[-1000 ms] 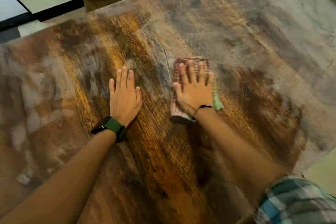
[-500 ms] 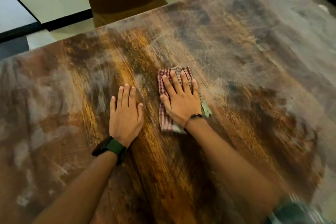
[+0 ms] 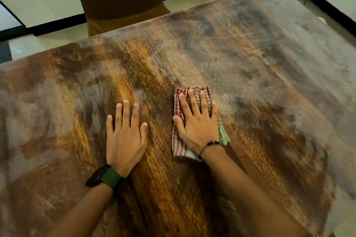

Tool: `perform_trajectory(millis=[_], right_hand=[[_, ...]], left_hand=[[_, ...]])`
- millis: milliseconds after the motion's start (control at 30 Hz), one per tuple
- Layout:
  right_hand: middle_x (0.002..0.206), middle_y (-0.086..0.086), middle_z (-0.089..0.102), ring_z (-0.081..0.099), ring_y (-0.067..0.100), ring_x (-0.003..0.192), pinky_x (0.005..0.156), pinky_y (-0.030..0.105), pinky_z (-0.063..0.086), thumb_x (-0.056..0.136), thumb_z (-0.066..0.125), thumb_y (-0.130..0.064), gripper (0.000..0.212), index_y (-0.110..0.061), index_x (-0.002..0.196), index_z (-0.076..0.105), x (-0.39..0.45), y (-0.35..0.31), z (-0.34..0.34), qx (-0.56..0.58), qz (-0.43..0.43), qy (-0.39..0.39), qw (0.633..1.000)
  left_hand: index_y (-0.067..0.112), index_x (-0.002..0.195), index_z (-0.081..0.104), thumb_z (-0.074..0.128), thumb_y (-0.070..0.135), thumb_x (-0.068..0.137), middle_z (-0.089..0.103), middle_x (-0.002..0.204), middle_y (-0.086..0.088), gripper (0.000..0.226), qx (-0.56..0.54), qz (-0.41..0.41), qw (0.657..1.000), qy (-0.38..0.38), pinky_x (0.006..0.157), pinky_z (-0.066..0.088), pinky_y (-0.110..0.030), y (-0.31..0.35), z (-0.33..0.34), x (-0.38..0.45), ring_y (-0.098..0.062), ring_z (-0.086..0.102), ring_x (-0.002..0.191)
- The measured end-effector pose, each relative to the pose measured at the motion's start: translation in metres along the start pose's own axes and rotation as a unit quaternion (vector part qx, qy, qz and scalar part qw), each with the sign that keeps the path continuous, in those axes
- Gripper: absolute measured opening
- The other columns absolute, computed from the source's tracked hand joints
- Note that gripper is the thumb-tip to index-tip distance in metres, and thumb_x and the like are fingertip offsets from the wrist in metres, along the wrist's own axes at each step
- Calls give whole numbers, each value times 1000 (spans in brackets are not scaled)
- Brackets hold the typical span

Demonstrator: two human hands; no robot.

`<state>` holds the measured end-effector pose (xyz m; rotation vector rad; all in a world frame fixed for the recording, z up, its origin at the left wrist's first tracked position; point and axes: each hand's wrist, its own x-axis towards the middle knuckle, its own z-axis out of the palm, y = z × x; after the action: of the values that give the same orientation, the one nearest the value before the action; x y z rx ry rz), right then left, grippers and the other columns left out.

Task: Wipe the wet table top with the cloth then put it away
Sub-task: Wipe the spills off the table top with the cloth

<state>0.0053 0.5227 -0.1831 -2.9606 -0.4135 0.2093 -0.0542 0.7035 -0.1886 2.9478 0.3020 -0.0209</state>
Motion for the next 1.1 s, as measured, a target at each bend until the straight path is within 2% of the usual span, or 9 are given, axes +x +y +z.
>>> perform_trajectory(millis=[167, 467, 1000, 1100], right_hand=[[160, -1, -3, -11, 26, 145, 115, 53, -9, 97, 18, -55, 62, -29, 151, 1, 58, -21, -5, 9, 12, 6, 1000], [160, 2, -3, -11, 29, 145, 114, 54, -9, 97, 19, -53, 62, -27, 151, 4, 117, -39, -10, 21, 16, 11, 1000], [160, -1, -5, -14, 24, 145, 115, 51, -11, 98, 15, -53, 60, -29, 151, 0, 61, -39, 2, 29, -31, 10, 999], [160, 0, -4, -12, 25, 145, 113, 49, -15, 95, 6, -55, 62, -29, 151, 0, 45, -40, 3, 26, -41, 10, 999]], left_hand=[[15, 146, 21, 11, 45, 91, 14, 155, -9, 64, 5, -1, 1000, -1, 113, 9, -48, 0, 0, 1, -25, 10, 143], [19, 147, 15, 7, 47, 89, 8, 156, -6, 66, -9, 0, 1000, 6, 114, 4, -45, -1, 2, 2, -21, 4, 144], [18, 147, 19, 7, 47, 89, 13, 155, -6, 66, 8, 2, 1000, 16, 114, 7, -44, -2, 3, 1, -20, 8, 143], [16, 145, 26, 12, 46, 89, 23, 152, -7, 64, 25, -2, 1000, 17, 112, 15, -46, -2, 4, 2, -21, 17, 141]])
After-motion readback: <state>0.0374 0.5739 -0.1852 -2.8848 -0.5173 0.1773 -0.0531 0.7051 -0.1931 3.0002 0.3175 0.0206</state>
